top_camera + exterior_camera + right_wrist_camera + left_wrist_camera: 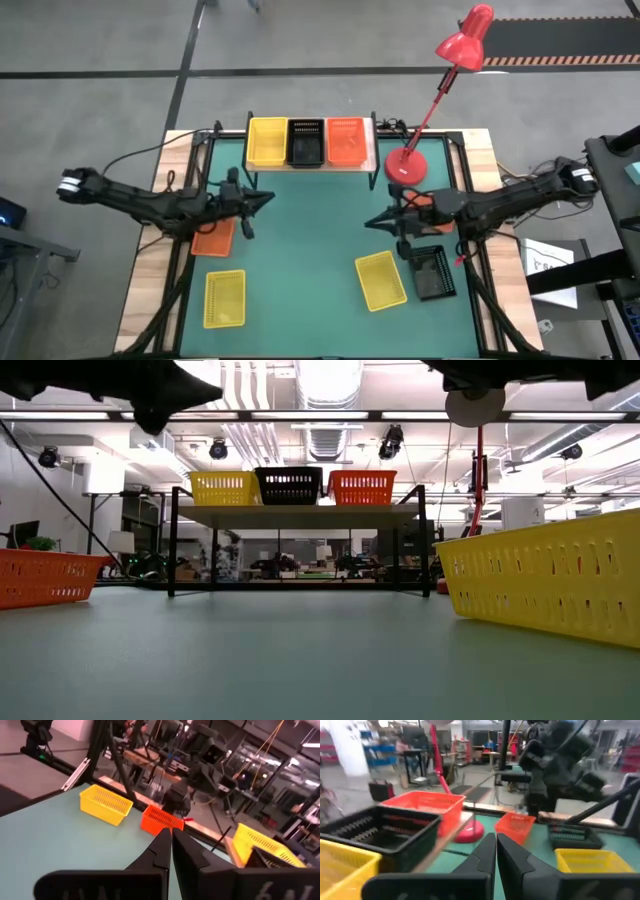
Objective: Stack baskets on shelf by color
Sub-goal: Stack the left orange bin on top of the orange bin on the shelf
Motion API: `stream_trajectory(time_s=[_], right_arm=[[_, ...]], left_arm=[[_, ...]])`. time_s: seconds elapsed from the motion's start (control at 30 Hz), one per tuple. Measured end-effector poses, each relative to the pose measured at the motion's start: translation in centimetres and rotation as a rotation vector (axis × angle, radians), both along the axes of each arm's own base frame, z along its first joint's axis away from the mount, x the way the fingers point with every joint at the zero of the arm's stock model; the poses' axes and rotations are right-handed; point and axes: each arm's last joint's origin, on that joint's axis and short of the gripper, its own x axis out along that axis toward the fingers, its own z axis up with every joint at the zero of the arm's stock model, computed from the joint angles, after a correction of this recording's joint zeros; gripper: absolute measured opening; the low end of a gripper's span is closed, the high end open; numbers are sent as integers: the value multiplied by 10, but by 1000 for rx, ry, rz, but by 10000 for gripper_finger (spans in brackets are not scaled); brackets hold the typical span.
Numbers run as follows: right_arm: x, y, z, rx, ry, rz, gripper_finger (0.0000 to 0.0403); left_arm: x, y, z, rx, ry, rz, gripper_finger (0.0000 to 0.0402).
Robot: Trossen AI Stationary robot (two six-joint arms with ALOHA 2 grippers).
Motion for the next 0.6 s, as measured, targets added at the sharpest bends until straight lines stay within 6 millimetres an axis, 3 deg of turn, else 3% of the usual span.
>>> stream_trajectory(time_s=[0.33, 0.6], right_arm=[[-9, -27, -8, 3, -20, 1, 9], [-15, -29, -4, 9, -18, 7, 9]], left_arm=[[22, -9, -6, -168, 32, -102, 0], [27, -27, -16, -305, 77, -230, 0]])
